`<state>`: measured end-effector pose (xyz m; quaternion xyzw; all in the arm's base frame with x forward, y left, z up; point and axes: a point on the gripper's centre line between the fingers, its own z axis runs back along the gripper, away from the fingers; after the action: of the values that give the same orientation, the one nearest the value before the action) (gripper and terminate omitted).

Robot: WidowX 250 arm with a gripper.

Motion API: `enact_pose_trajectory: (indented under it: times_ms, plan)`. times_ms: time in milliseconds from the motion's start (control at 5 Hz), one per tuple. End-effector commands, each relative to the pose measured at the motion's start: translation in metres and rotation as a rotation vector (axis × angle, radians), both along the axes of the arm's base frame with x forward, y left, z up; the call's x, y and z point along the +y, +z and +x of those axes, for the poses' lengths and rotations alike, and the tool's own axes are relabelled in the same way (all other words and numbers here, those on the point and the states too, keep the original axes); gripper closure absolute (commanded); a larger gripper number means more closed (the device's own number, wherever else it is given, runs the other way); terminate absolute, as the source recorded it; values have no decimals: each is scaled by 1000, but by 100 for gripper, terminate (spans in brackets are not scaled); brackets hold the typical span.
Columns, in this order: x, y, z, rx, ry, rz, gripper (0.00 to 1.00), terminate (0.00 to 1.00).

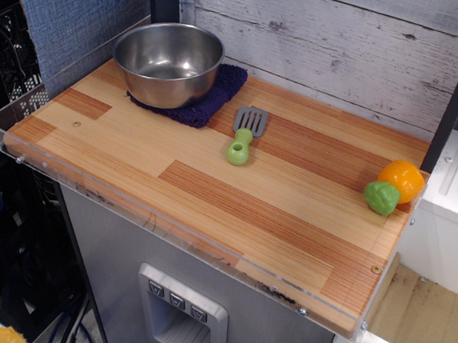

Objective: Move spatula to left front in front of pot.

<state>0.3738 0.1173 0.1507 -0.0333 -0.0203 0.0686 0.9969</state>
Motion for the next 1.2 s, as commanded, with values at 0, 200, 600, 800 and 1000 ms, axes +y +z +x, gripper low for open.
enact_pose_trajectory:
  times_ms: [0, 200, 600, 800, 1000]
  plan:
    - [0, 0, 0, 0, 0, 0, 0, 0]
    - [-16, -9, -4, 14, -41, -16, 0, 0]
    - [-67, -3, -36, -10, -124, 39, 0, 0]
    - [-83, -16, -39, 10, -126, 90, 0, 0]
    - [-87, -30, -38, 8, -100, 117, 0, 0]
